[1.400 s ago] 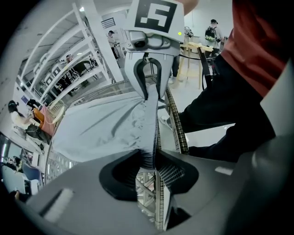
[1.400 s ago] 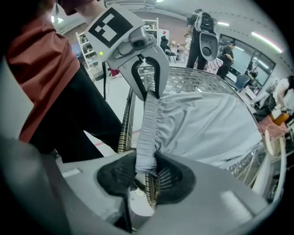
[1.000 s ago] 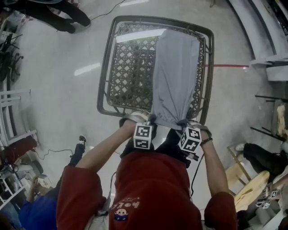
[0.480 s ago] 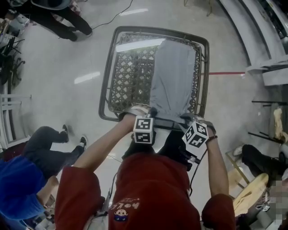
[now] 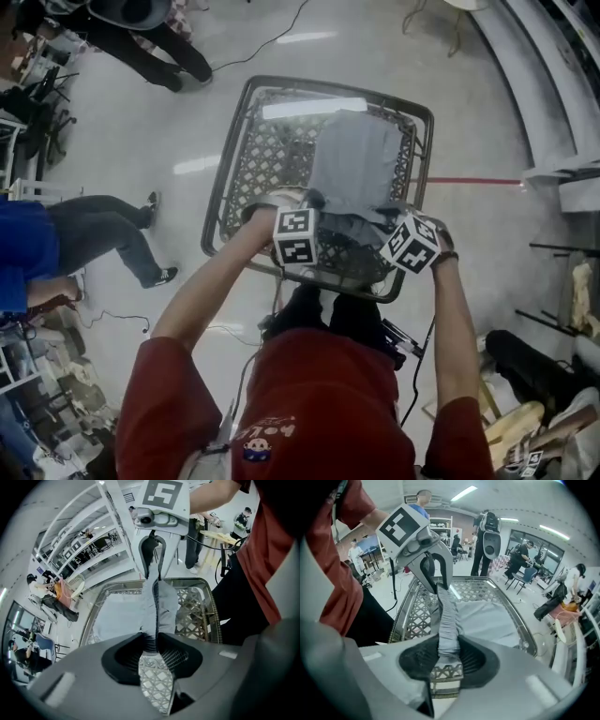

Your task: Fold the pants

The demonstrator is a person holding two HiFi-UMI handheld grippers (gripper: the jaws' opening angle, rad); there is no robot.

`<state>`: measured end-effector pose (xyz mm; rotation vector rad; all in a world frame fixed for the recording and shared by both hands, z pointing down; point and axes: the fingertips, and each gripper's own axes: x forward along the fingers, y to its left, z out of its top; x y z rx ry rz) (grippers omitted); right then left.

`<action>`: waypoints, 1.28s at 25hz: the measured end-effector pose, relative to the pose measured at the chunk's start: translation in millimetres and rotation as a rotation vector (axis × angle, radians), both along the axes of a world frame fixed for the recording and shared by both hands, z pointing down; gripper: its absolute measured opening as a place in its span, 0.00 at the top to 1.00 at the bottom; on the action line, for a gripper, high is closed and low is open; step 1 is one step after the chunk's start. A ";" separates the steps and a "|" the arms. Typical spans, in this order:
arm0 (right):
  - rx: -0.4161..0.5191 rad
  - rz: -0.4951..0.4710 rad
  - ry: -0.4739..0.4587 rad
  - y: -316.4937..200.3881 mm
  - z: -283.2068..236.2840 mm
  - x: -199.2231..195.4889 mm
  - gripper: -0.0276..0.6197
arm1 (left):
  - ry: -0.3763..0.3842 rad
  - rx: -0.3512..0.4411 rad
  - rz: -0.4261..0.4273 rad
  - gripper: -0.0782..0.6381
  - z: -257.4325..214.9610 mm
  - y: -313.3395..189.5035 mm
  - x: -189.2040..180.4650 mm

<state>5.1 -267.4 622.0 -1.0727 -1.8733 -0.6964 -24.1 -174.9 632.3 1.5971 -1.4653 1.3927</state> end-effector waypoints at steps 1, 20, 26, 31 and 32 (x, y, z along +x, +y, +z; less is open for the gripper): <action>-0.008 -0.001 -0.005 -4.0 -4.9 -10.0 0.78 | -0.008 -0.005 -0.009 0.73 -3.7 -4.3 -9.6; 0.005 0.213 0.090 -64.1 51.3 -171.0 0.78 | 0.054 0.018 0.049 0.72 54.0 -73.4 -188.1; -0.004 0.246 0.122 -76.3 79.3 -191.7 0.78 | 0.075 0.019 0.032 0.72 77.1 -87.2 -211.1; 0.031 0.279 0.078 -83.2 87.6 -197.6 0.75 | 0.042 0.028 0.011 0.69 85.1 -92.7 -221.4; 0.039 0.285 0.052 -86.1 86.9 -199.6 0.75 | 0.021 0.034 0.009 0.69 84.2 -94.2 -225.4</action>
